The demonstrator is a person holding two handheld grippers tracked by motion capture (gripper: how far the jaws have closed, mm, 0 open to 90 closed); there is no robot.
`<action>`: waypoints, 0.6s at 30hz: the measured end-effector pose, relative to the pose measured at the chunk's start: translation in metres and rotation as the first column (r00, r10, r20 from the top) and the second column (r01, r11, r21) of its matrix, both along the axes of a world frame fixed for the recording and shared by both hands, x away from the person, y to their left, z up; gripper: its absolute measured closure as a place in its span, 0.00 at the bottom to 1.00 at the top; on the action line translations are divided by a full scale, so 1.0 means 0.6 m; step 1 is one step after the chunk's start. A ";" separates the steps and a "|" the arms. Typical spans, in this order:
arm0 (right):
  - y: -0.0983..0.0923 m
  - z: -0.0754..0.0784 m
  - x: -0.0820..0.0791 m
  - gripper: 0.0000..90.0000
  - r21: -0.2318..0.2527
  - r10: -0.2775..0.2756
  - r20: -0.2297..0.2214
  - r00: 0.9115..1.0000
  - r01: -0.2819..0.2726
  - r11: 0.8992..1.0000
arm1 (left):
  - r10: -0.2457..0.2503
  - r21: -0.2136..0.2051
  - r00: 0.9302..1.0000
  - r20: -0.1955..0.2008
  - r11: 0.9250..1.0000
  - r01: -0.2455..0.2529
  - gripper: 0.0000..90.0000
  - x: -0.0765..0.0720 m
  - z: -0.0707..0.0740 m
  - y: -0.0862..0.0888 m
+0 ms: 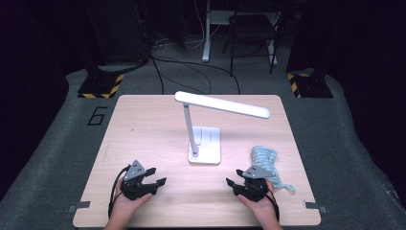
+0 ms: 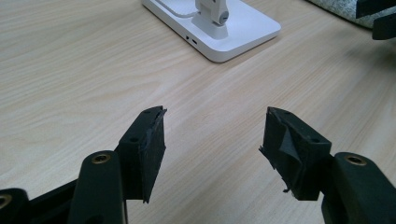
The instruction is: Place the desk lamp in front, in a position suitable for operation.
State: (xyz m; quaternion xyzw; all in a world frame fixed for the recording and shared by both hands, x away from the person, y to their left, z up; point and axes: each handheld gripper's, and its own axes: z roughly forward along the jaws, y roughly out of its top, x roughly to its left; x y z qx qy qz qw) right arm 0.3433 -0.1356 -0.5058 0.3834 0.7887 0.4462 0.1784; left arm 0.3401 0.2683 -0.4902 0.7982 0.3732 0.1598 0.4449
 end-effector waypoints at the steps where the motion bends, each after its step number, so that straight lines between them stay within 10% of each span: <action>1: -0.001 0.000 0.001 0.49 0.002 0.003 0.000 1.000 -0.003 1.000 | -0.001 0.002 1.000 0.003 1.000 0.001 0.43 0.000 0.000 0.002; 18: 0.006 -0.001 -0.001 0.49 0.010 -0.008 -0.018 1.000 0.008 1.000 | 0.014 -0.041 1.000 -0.009 0.999 -0.014 0.46 -0.002 0.000 0.012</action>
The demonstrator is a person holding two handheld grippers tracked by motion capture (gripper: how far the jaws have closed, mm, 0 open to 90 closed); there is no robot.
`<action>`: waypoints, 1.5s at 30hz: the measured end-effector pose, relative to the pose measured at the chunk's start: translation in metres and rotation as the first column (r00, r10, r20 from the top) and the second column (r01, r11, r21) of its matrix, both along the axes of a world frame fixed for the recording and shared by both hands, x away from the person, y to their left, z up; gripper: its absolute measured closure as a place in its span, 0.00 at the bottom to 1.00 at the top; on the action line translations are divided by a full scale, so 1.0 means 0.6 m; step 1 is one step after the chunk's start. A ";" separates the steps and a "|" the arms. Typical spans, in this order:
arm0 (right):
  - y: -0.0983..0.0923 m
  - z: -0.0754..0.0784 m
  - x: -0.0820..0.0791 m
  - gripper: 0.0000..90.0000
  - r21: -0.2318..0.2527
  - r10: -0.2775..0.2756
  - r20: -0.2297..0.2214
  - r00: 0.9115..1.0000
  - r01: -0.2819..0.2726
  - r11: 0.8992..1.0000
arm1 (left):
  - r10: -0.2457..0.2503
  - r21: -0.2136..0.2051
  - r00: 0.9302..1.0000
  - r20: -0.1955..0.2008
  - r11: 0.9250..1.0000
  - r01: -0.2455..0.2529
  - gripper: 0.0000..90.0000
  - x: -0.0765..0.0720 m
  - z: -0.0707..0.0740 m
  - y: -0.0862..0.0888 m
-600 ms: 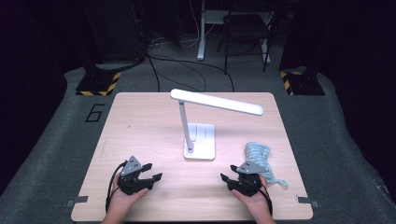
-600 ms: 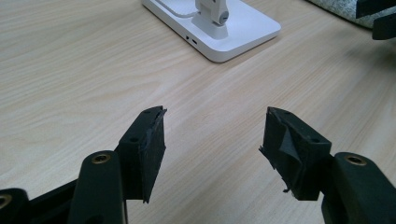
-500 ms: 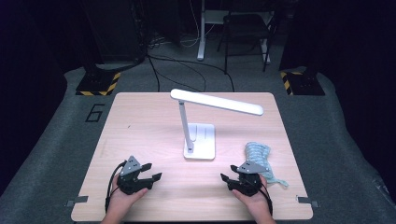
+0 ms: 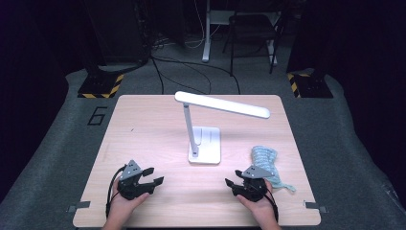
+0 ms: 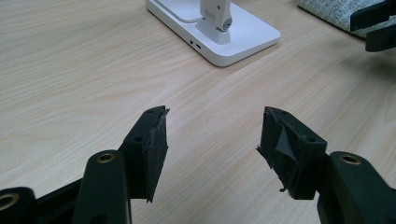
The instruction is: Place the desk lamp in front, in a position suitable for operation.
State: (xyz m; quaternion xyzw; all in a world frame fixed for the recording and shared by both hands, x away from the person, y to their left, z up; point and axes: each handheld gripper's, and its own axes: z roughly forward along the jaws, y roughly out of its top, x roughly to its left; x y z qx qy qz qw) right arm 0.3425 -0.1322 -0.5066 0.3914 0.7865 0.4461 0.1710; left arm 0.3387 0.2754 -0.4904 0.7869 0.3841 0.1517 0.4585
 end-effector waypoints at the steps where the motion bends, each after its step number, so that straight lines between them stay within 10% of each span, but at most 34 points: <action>1: 0.000 -0.001 0.000 0.49 0.005 0.000 0.004 1.000 0.000 1.000 | -0.001 -0.001 1.000 0.002 1.000 0.001 0.46 0.000 -0.001 -0.001; 17: -0.010 0.001 0.000 0.49 0.033 0.001 -0.015 1.000 0.000 0.999 | -0.033 0.025 0.999 -0.004 0.999 0.033 0.47 0.013 0.021 -0.025; 45: -0.015 0.005 0.000 0.49 0.058 0.000 -0.020 1.000 0.001 0.998 | -0.107 0.013 0.994 0.031 0.994 0.106 0.44 0.109 0.104 -0.113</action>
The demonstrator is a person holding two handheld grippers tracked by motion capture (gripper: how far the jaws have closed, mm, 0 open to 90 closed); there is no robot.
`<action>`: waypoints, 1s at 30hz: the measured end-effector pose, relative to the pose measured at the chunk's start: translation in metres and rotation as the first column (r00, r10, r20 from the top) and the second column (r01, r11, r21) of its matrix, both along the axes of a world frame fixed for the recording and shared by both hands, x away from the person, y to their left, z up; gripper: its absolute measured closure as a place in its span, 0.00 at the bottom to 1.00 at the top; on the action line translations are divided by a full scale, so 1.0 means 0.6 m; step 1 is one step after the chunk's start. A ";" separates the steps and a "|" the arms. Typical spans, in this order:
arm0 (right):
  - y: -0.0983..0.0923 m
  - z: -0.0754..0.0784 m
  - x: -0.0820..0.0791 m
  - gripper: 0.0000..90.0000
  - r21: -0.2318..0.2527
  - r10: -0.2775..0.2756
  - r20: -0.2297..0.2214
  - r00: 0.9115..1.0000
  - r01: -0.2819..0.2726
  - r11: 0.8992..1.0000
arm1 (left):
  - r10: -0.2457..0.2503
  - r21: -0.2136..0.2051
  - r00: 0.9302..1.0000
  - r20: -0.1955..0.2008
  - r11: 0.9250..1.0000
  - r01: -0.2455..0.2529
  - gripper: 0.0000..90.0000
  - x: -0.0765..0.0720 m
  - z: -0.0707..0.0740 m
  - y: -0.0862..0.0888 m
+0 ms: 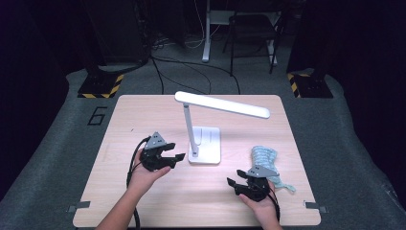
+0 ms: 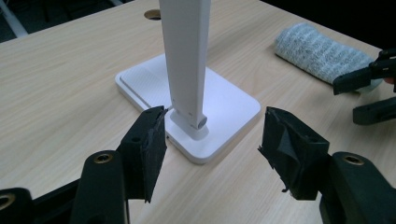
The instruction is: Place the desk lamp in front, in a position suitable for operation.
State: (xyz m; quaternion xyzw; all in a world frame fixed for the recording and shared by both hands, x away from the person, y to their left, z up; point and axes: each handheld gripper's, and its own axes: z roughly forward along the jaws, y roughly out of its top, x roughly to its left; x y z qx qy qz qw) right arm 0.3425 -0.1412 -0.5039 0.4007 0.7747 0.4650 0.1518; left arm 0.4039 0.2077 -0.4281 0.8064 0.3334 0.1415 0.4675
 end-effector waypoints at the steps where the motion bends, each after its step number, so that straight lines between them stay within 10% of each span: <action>1: 0.000 0.000 0.000 0.49 0.001 0.000 0.000 1.000 0.000 1.000 | 0.003 -0.006 1.000 0.008 1.000 -0.003 0.44 0.005 0.002 -0.003; 30: 0.001 -0.002 0.002 0.49 -0.001 0.002 0.004 1.000 -0.002 1.000 | -0.023 0.018 0.999 0.044 1.000 0.022 0.45 0.078 0.019 -0.063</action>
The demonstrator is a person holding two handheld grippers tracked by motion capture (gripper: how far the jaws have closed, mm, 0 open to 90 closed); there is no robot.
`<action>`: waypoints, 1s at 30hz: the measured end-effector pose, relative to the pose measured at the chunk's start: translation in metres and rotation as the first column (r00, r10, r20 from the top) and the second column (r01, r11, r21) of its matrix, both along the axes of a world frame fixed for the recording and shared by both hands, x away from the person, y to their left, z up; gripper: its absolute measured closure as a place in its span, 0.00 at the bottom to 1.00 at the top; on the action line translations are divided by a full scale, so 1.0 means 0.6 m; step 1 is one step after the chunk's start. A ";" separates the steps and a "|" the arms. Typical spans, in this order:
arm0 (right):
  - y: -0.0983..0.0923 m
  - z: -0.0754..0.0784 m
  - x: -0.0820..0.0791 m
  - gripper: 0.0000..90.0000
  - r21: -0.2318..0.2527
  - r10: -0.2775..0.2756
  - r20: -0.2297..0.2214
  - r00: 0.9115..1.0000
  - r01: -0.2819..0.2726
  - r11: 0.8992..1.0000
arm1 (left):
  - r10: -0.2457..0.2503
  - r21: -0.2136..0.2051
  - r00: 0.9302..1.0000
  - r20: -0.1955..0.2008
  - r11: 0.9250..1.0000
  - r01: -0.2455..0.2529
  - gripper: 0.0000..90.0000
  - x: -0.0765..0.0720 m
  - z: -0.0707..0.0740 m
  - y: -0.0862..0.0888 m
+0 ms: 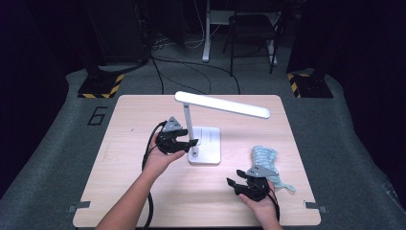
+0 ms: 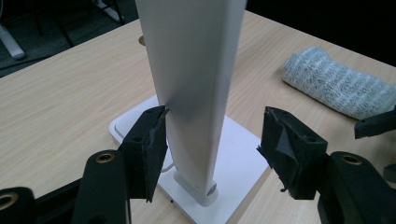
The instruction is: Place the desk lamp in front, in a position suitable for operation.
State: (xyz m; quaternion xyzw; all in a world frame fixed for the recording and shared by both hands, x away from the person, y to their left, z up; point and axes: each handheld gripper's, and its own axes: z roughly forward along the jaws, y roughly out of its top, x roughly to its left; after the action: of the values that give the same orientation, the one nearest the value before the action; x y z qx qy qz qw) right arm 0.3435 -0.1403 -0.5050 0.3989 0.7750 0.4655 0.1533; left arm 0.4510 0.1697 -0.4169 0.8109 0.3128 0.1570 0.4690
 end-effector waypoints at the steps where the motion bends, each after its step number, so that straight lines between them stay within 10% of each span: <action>1: 0.000 0.000 0.000 0.49 0.000 0.000 0.000 1.000 0.000 1.000 | 0.000 0.000 1.000 0.000 1.000 0.000 0.45 0.000 0.000 0.000; 30: 0.001 -0.001 0.004 0.50 -0.011 0.014 0.003 1.000 -0.014 1.000 | -0.063 -0.079 0.998 0.004 0.995 0.063 0.44 0.001 0.011 0.003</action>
State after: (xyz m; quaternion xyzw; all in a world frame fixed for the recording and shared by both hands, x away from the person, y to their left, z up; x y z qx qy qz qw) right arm 0.3458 -0.1397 -0.5056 0.3920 0.7800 0.4630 0.1535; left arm 0.4515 0.1714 -0.4103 0.8012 0.2925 0.1303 0.5056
